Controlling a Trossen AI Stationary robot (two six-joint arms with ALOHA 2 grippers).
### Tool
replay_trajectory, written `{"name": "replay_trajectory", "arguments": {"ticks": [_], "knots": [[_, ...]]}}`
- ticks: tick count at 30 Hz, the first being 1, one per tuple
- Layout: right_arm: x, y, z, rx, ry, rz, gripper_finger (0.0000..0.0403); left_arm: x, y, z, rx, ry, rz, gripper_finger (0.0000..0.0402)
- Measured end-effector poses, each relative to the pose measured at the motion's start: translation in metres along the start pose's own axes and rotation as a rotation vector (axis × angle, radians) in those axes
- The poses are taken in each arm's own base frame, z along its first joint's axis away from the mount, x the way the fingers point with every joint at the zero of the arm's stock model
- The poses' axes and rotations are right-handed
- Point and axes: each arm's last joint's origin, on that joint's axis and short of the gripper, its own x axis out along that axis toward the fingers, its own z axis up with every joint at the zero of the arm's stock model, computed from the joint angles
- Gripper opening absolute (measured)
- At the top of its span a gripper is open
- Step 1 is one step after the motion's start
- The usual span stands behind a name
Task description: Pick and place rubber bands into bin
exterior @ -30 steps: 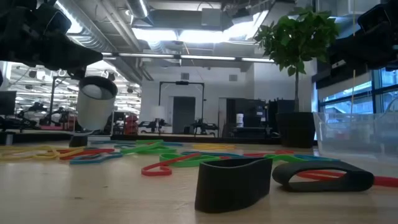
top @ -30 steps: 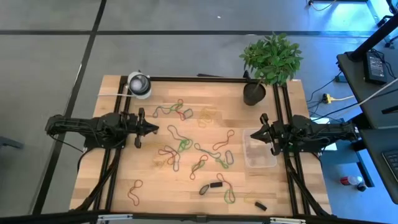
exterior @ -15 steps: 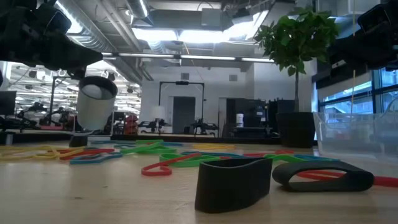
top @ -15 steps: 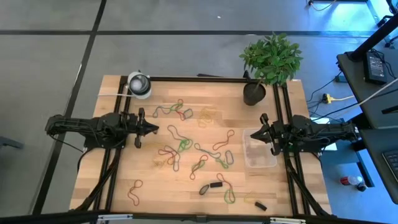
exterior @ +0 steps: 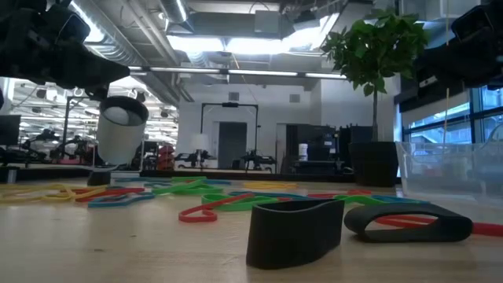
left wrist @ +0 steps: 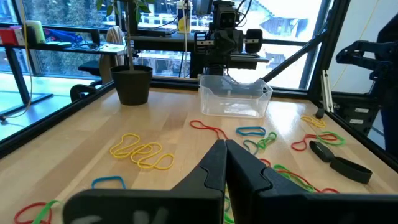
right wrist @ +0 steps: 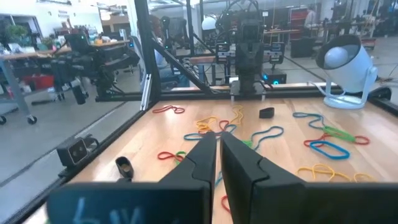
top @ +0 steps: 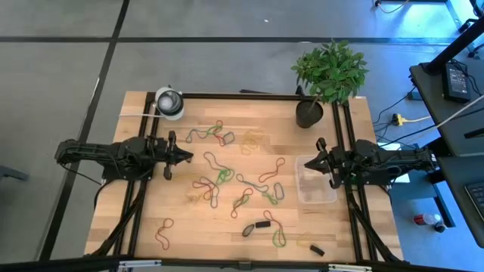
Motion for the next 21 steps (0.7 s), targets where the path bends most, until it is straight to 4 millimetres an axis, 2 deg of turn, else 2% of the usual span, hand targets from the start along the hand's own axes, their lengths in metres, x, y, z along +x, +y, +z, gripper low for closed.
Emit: {"name": "replay_trajectory", "arguments": {"ticks": [7, 14, 18, 21], "knots": [[0.0, -0.001, 0.001, -0.001, -0.016, -0.034, 0.0027, 0.0, 0.0, 0.0, 0.0, 0.0, 0.0, 0.0001], [0.0, -0.001, 0.002, -0.031, -0.019, -0.045, 0.0005, 0.0, 0.0, 0.0, 0.0, 0.0, 0.0, 0.0001], [0.0, -0.004, 0.004, -0.035, -0.04, -0.129, 0.0003, 0.0, 0.0, 0.0, 0.0, 0.0, 0.0, 0.0001], [0.002, -0.005, 0.014, -0.043, -0.036, -0.223, 0.0002, 0.0, 0.0, 0.0, 0.0, 0.0, 0.0, 0.0001]]}}
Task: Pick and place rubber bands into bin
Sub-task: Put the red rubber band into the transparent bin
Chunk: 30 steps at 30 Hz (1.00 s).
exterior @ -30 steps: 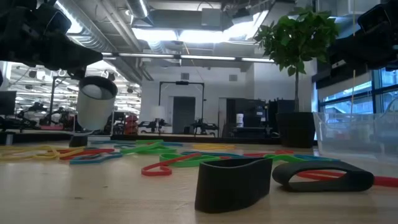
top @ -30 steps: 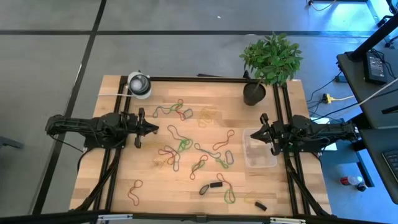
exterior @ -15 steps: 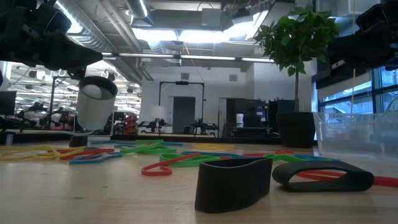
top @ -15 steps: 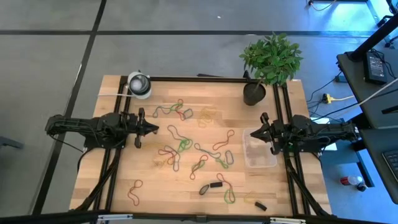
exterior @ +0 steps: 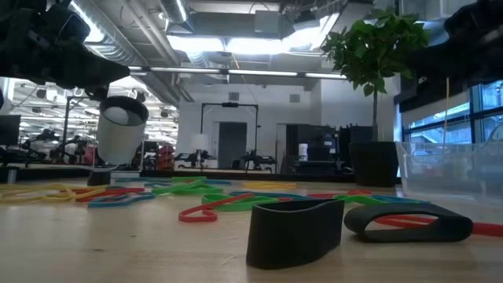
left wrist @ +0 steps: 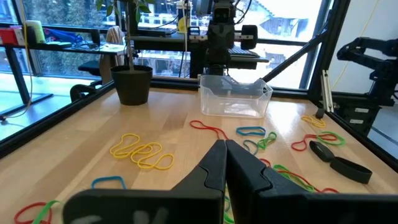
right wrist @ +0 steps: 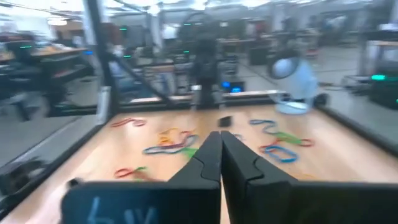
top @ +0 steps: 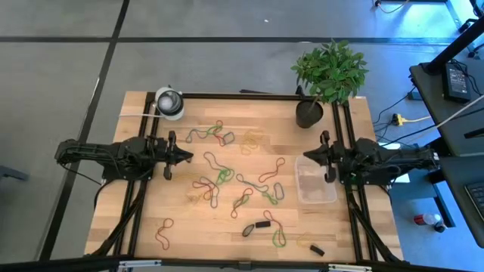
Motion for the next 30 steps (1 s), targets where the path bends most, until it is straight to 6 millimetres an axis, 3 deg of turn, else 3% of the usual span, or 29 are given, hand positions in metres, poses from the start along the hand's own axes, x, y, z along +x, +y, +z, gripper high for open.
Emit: {"name": "replay_trajectory", "arguments": {"ticks": [7, 12, 15, 21, 26, 30], "knots": [[0.018, 0.0, 0.06, -0.043, 0.011, -0.167, 0.0001, 0.0, 0.0, 0.0, 0.0, 0.0, 0.0, 0.0001], [0.055, 0.005, 0.108, -0.104, 0.082, -0.179, 0.0001, 0.0, 0.0, 0.0, 0.0, 0.0, 0.0, 0.0001], [0.084, 0.009, 0.127, -0.115, 0.221, -0.181, 0.0001, 0.0, 0.0, 0.0, 0.0, 0.0, 0.0, 0.0001], [0.143, 0.013, 0.127, -0.164, 0.625, -0.188, 0.0016, 0.0, 0.0, 0.0, 0.0, 0.0, 0.0, 0.0001], [0.183, 0.014, 0.106, -0.18, 0.931, -0.121, 0.0036, 0.0, 0.0, 0.0, 0.0, 0.0, 0.001, 0.0001], [0.206, 0.015, 0.077, -0.212, 1.175, 0.0, 0.0065, 0.0, 0.0, 0.0, 0.0, 0.0, 0.0, 0.0001]]}}
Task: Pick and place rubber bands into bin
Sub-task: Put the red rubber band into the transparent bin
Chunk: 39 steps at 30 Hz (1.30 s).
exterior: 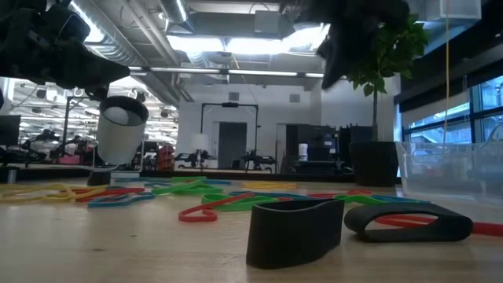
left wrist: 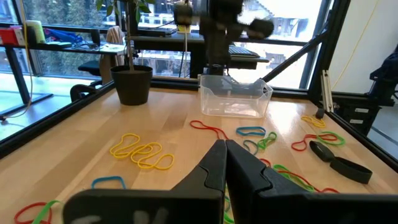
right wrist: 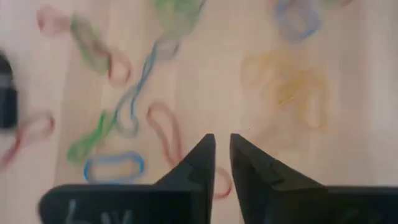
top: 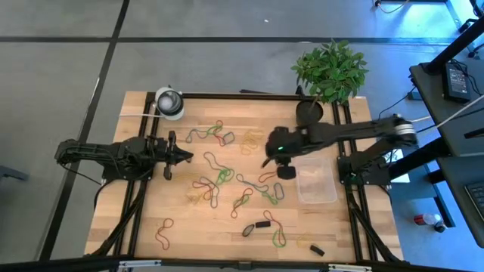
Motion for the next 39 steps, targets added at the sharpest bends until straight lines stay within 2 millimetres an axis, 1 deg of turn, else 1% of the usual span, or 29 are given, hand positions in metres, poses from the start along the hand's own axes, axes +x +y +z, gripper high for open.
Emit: {"name": "replay_trajectory", "arguments": {"ticks": [3, 6, 9, 12, 16, 19, 28, 31, 34, 35, 37, 39], "knots": [[0.029, 0.002, 0.003, -0.076, 0.109, 0.017, 0.0094, 0.0, 0.0, 0.0, 0.0, 0.0, 0.0, 0.0001], [0.056, 0.004, 0.001, -0.153, 0.198, 0.034, 0.0125, 0.0, 0.0, 0.0, 0.0, 0.0, 0.0, 0.0001], [0.079, 0.007, -0.002, -0.227, 0.274, 0.057, 0.0148, 0.0, 0.0, 0.0, 0.0, 0.0, 0.0, 0.0001], [0.097, 0.008, -0.005, -0.288, 0.322, 0.076, 0.0156, 0.0, 0.0, 0.0, 0.0, 0.0, 0.0, 0.0001], [0.114, 0.011, -0.009, -0.32, 0.371, 0.094, 0.015, 0.0, 0.0, 0.0, 0.0, 0.0, 0.0, 0.0001], [0.122, 0.014, -0.011, -0.306, 0.392, 0.109, 0.0141, 0.0, 0.0, 0.0, 0.0, 0.0, 0.0, 0.0001], [0.143, 0.023, -0.01, -0.141, 0.387, 0.104, 0.0119, 0.0, 0.0, 0.0, 0.0, 0.001, 0.0, 0.0001], [0.147, 0.025, -0.011, -0.076, 0.401, 0.096, 0.0089, 0.0, 0.0, 0.0, 0.0, 0.0, 0.0, 0.0001], [0.147, 0.025, -0.011, 0.011, 0.404, 0.078, 0.0027, 0.0, 0.0, 0.0, 0.0, 0.0, 0.001, 0.0001], [0.144, 0.025, -0.01, 0.039, 0.397, 0.077, 0.0014, 0.0, 0.0, 0.0, 0.0, 0.0, 0.001, 0.0001], [0.14, 0.024, -0.009, 0.112, 0.396, 0.071, 0.001, 0.0, 0.0, 0.0, 0.0, 0.001, 0.001, 0.0001], [0.131, 0.02, -0.008, 0.2, 0.408, 0.064, 0.0005, 0.0, 0.0, 0.0, 0.0, 0.0, 0.001, 0.0001]]}}
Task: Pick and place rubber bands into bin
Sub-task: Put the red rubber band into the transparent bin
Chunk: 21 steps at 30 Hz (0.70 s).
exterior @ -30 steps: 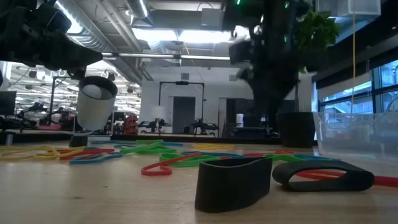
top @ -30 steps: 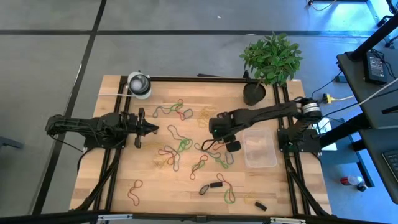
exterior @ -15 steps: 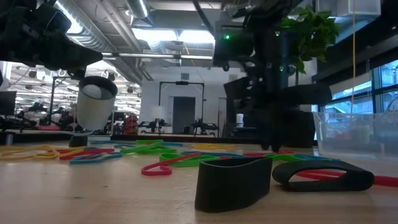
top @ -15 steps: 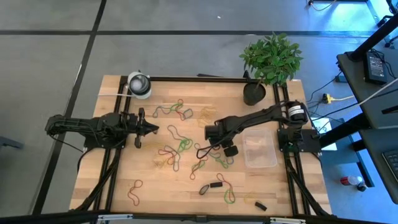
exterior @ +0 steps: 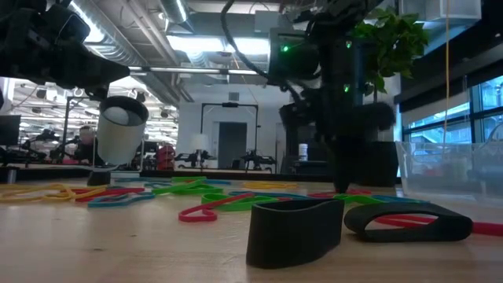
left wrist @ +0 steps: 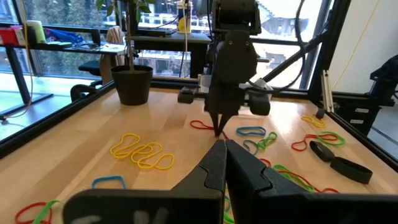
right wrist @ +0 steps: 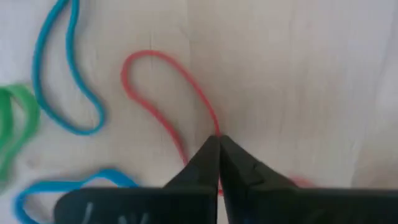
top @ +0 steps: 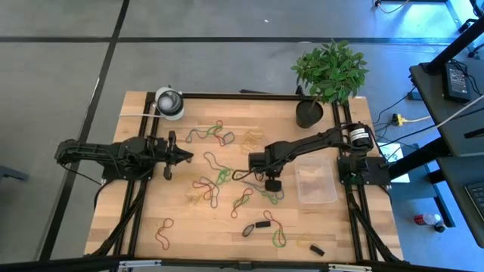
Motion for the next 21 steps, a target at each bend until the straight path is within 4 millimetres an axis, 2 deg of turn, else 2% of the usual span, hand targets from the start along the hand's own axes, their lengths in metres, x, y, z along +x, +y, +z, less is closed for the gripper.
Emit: {"name": "replay_trajectory", "arguments": {"ticks": [6, 9, 13, 16, 18, 21], "knots": [[-0.067, -0.004, 0.0, 0.191, -0.159, -0.009, 0.0002, 0.0, 0.0, 0.0, 0.0, 0.0, 0.0, 0.0001], [-0.11, -0.006, -0.006, 0.28, -0.271, -0.024, 0.0002, 0.0, 0.0, 0.0, 0.0, 0.0, 0.001, 0.0001], [-0.161, -0.008, -0.028, 0.376, -0.393, -0.055, 0.0001, 0.0, 0.0, 0.0, 0.0, 0.001, 0.001, 0.0001], [-0.195, -0.009, -0.054, 0.453, -0.488, -0.077, 0.0001, 0.0, 0.0, 0.0, 0.0, -0.001, 0.0, 0.0001], [-0.213, -0.009, -0.074, 0.51, -0.52, -0.085, 0.0001, 0.0, 0.0, 0.001, -0.001, -0.006, -0.001, 0.0001], [-0.227, -0.007, -0.104, 0.594, -0.507, -0.088, 0.0, 0.0, 0.0, 0.001, -0.038, -0.009, -0.001, 0.0001]]}}
